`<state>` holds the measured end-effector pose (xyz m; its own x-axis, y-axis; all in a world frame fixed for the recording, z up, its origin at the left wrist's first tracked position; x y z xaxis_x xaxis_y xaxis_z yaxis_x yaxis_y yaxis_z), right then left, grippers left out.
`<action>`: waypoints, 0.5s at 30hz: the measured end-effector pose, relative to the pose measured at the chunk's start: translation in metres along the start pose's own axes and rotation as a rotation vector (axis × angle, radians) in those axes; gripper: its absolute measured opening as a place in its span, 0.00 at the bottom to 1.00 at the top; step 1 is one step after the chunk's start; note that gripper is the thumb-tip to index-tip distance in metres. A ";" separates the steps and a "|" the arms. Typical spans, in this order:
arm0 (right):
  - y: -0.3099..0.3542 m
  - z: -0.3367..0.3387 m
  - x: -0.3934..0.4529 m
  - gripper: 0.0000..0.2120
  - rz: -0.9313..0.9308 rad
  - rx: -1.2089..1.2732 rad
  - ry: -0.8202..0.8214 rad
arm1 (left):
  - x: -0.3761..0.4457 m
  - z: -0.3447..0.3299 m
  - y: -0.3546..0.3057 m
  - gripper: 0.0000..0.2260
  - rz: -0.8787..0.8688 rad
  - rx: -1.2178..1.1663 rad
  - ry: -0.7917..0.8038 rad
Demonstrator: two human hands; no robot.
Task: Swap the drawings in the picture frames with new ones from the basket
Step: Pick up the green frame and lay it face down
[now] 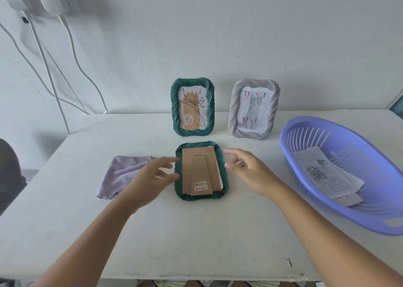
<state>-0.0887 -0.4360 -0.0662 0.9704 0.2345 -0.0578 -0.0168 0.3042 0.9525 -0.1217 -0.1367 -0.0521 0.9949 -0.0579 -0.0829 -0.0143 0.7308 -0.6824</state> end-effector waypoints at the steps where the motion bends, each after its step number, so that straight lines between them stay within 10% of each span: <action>1: -0.001 -0.001 0.006 0.19 -0.008 -0.090 -0.060 | 0.007 0.001 0.000 0.17 0.032 0.051 -0.084; 15: -0.012 -0.017 0.017 0.22 -0.065 -0.565 -0.164 | 0.046 -0.028 -0.017 0.14 0.018 0.431 -0.074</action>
<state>-0.0758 -0.4203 -0.0834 0.9975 0.0668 -0.0213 -0.0378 0.7683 0.6390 -0.0785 -0.1703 -0.0647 0.9996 -0.0051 -0.0292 -0.0044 0.9493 -0.3144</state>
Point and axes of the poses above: each hand's wrist, its own x-axis towards the middle knuckle, its own z-axis out of the back of the hand, y = z × x, the point moved 1 cm from there along x, towards the middle knuckle, and after that the axes turned 14 degrees about x, right-handed, at the moved point
